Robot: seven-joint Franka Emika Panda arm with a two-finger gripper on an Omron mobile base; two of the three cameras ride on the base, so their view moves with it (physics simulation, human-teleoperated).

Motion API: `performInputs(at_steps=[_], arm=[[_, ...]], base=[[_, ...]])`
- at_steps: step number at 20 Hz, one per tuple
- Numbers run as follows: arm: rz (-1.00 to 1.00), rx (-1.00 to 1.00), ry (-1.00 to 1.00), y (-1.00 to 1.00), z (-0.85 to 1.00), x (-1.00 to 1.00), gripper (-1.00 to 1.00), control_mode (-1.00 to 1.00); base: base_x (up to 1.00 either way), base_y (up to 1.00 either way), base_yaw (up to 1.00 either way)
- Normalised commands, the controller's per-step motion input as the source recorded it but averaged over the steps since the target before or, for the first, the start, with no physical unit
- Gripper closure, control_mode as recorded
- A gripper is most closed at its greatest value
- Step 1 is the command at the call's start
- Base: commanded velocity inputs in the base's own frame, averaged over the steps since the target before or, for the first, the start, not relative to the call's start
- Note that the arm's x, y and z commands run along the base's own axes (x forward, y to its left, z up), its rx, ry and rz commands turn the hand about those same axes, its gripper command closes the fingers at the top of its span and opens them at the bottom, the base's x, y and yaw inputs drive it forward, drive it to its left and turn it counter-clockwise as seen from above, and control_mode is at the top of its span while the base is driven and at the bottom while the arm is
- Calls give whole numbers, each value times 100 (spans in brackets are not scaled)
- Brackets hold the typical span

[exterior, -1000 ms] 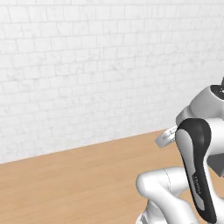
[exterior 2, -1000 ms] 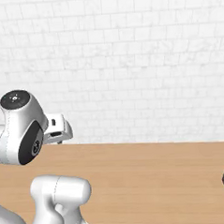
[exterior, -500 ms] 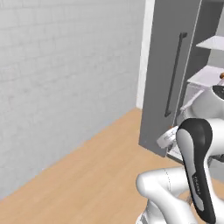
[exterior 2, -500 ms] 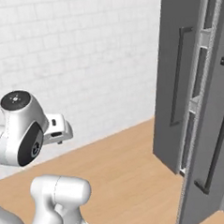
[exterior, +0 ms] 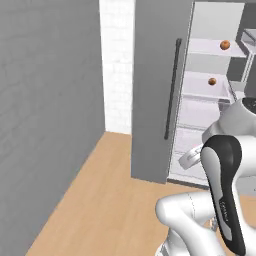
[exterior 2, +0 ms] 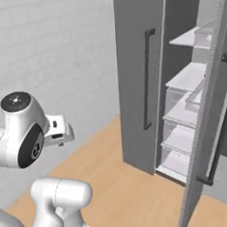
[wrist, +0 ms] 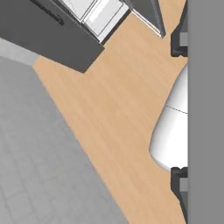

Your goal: Place one onion and one chicken drumstick in each tupperware on the nearby counter, to pack two identical lunches.

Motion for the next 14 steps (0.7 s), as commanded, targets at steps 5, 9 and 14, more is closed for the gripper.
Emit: performInputs(at_steps=[5,9,14], arm=[[0,0,0,0,0,0,-100,100],[0,0,0,0,0,0,-100,100],[0,0,0,0,0,0,-100,100]], base=[[49,50,-85],[72,60,-78],[97,58,-53]])
